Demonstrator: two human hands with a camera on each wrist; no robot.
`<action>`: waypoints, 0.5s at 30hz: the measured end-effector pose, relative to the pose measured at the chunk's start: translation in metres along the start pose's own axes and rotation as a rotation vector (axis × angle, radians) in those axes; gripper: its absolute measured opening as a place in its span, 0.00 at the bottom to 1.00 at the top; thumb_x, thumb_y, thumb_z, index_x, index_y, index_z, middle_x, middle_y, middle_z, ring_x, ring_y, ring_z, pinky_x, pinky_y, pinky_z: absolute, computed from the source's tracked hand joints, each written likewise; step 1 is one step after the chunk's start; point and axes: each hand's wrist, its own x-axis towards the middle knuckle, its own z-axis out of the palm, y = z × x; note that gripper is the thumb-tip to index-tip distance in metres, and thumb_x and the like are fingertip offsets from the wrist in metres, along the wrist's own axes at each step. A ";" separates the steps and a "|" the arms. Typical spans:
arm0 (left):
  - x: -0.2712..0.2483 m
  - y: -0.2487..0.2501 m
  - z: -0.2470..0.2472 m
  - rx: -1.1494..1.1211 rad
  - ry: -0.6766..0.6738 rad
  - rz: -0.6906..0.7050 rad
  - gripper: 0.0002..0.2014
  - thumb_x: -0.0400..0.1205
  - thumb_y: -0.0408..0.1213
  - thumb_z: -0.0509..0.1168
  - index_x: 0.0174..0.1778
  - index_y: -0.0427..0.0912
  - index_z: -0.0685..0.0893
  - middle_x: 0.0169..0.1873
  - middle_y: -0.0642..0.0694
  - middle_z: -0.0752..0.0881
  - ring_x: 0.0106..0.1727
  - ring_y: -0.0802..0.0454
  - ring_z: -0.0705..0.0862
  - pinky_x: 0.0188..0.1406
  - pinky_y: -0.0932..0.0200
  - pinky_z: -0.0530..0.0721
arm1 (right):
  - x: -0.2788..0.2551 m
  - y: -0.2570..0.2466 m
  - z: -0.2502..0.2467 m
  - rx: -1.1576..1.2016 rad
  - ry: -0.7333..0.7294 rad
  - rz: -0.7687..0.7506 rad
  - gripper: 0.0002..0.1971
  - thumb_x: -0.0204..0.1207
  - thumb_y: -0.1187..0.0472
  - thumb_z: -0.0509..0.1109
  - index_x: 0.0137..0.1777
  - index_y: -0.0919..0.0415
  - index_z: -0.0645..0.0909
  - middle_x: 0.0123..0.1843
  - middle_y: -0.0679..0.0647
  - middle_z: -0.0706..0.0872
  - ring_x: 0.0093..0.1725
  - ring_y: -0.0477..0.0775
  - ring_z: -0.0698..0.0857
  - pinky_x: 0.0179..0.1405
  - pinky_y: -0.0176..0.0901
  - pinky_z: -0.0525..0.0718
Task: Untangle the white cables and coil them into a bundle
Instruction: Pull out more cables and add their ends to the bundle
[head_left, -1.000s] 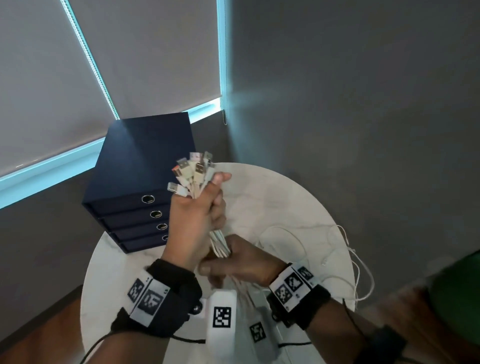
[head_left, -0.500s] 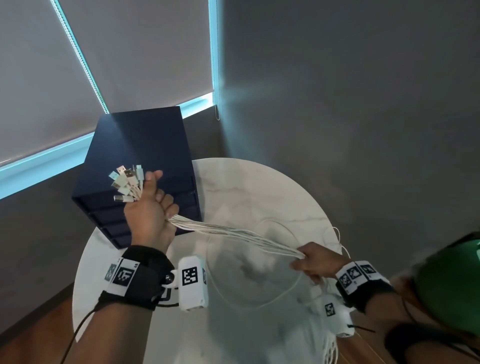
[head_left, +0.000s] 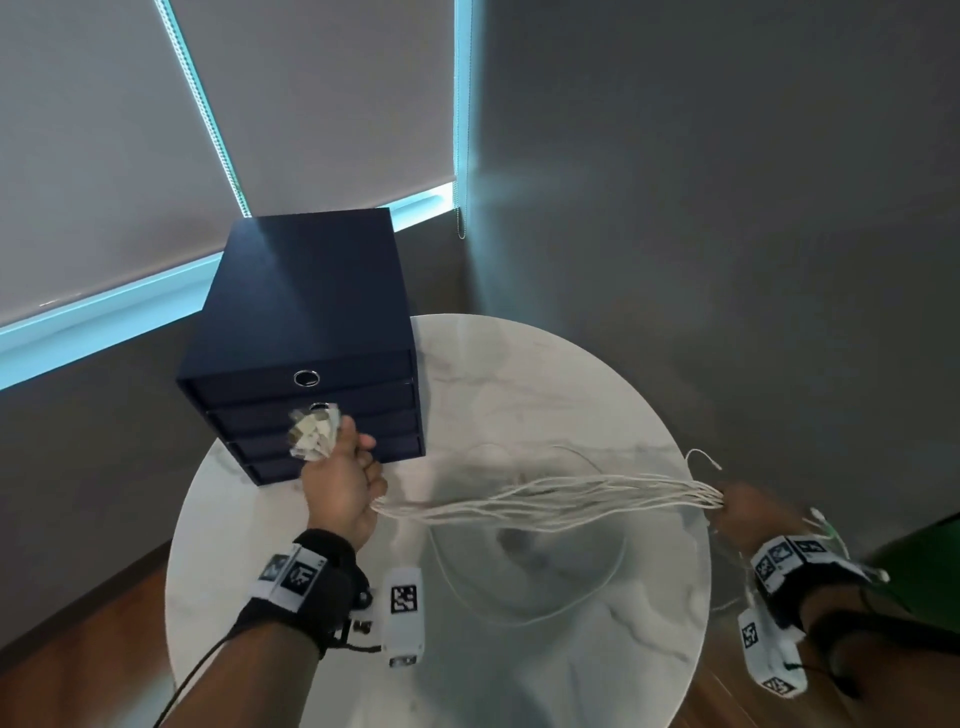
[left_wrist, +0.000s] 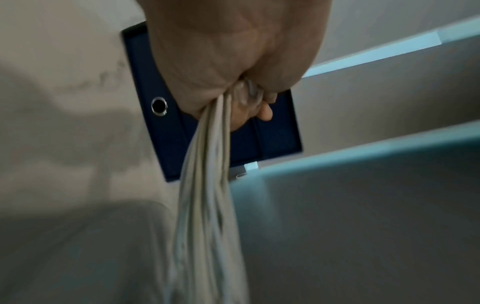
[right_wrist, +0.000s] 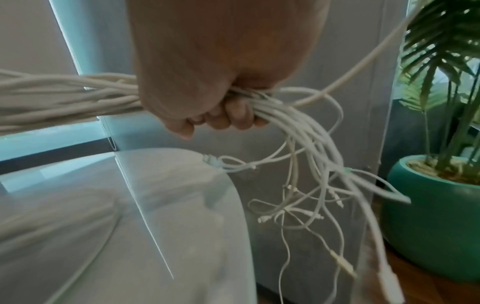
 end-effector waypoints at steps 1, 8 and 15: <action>-0.001 -0.007 -0.003 0.078 -0.010 -0.010 0.18 0.88 0.46 0.64 0.34 0.44 0.75 0.18 0.52 0.71 0.16 0.59 0.63 0.13 0.69 0.58 | -0.002 -0.003 0.006 -0.039 0.002 0.005 0.16 0.82 0.45 0.57 0.55 0.51 0.84 0.55 0.58 0.90 0.54 0.63 0.88 0.57 0.53 0.83; -0.005 -0.030 -0.028 0.338 -0.057 -0.112 0.22 0.88 0.44 0.64 0.30 0.48 0.64 0.19 0.50 0.63 0.18 0.55 0.59 0.19 0.66 0.56 | 0.007 -0.016 0.070 -0.095 -0.140 -0.053 0.10 0.74 0.50 0.55 0.34 0.48 0.73 0.54 0.55 0.90 0.57 0.62 0.87 0.56 0.49 0.83; 0.000 -0.026 -0.041 0.380 -0.103 -0.089 0.22 0.88 0.45 0.64 0.29 0.46 0.66 0.19 0.48 0.64 0.18 0.51 0.62 0.25 0.56 0.71 | 0.015 -0.029 0.080 -0.082 -0.213 -0.043 0.07 0.80 0.51 0.63 0.48 0.47 0.82 0.55 0.54 0.90 0.56 0.61 0.88 0.52 0.45 0.83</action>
